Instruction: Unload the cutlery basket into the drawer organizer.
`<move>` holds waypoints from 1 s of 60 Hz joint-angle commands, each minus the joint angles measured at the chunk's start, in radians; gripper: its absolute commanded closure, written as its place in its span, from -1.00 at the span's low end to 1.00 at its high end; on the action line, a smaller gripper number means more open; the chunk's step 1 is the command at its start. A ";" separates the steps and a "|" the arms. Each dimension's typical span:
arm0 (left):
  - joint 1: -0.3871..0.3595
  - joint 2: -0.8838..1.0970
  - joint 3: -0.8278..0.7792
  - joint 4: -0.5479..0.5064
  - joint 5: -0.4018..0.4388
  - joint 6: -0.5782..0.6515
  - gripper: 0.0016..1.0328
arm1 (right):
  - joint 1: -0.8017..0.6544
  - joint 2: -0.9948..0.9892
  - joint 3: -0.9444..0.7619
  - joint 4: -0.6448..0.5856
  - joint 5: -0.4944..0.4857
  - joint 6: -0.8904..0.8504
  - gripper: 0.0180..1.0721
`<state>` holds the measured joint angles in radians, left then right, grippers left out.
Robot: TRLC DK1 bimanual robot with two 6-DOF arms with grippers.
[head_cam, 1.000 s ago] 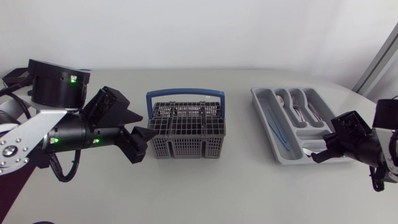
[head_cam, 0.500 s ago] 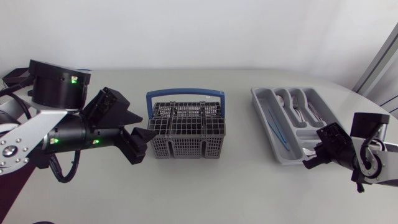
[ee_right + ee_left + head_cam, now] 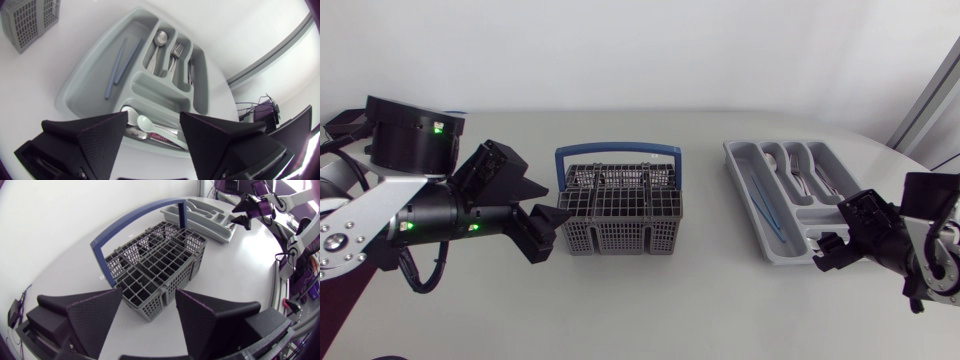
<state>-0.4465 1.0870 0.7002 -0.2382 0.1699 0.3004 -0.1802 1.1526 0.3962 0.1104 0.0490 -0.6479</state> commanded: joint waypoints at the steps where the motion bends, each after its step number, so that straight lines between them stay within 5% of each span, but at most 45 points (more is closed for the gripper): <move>1: 0.006 -0.009 -0.010 -0.007 -0.007 0.022 -0.78 | 0.039 -0.113 0.032 -0.077 -0.012 0.040 -0.55; 13: 0.005 -0.001 0.009 -0.013 -0.006 0.016 -0.78 | 0.211 -0.289 0.107 -0.308 -0.120 0.186 -0.53; 32: 0.012 0.047 0.038 -0.007 0.011 -0.018 -0.75 | 0.550 -0.249 0.190 -0.285 -0.176 0.413 0.14; 35: 0.011 0.053 0.044 -0.006 0.011 -0.024 -0.66 | 0.567 -0.226 0.201 -0.267 -0.178 0.429 0.25; 41: 0.012 0.080 0.067 -0.004 0.025 -0.037 -0.34 | 0.634 -0.114 0.237 -0.192 -0.190 0.472 0.86; 51: 0.026 0.136 0.102 0.007 0.049 -0.047 0.24 | 0.706 0.022 0.280 -0.110 -0.207 0.502 0.89; 54: 0.052 0.177 0.125 0.007 0.077 -0.050 0.54 | 0.722 0.071 0.300 -0.087 -0.207 0.508 0.89; 60: 0.089 0.252 0.163 0.008 0.131 -0.050 0.59 | 0.732 0.154 0.331 -0.055 -0.219 0.511 0.89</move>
<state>-0.3847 1.2770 0.8158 -0.2379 0.2741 0.2653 0.5396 1.2469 0.6895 0.0315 -0.1616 -0.1638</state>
